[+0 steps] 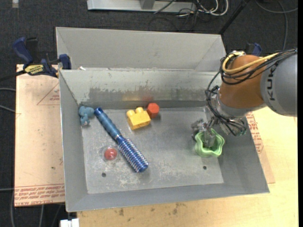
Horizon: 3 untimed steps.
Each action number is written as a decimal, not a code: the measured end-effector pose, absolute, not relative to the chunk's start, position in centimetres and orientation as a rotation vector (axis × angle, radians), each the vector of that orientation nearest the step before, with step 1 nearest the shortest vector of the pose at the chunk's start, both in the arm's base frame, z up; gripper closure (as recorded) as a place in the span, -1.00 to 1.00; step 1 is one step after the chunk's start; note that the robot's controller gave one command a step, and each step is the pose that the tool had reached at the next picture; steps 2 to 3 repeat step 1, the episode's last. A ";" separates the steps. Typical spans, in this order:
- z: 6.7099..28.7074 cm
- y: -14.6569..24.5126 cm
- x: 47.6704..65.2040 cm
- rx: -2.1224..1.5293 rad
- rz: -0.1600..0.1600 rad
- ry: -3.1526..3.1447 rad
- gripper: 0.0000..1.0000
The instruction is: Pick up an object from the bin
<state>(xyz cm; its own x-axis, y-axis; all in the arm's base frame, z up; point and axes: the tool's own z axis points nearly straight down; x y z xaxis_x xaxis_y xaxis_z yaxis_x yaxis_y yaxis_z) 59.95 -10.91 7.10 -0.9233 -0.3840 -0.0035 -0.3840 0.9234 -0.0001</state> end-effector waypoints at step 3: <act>21.2 -10.7 48.6 -0.621 -0.003 3.075 1.00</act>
Offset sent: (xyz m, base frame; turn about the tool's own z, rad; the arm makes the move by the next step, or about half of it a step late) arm -0.1130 0.0017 0.1367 -0.0091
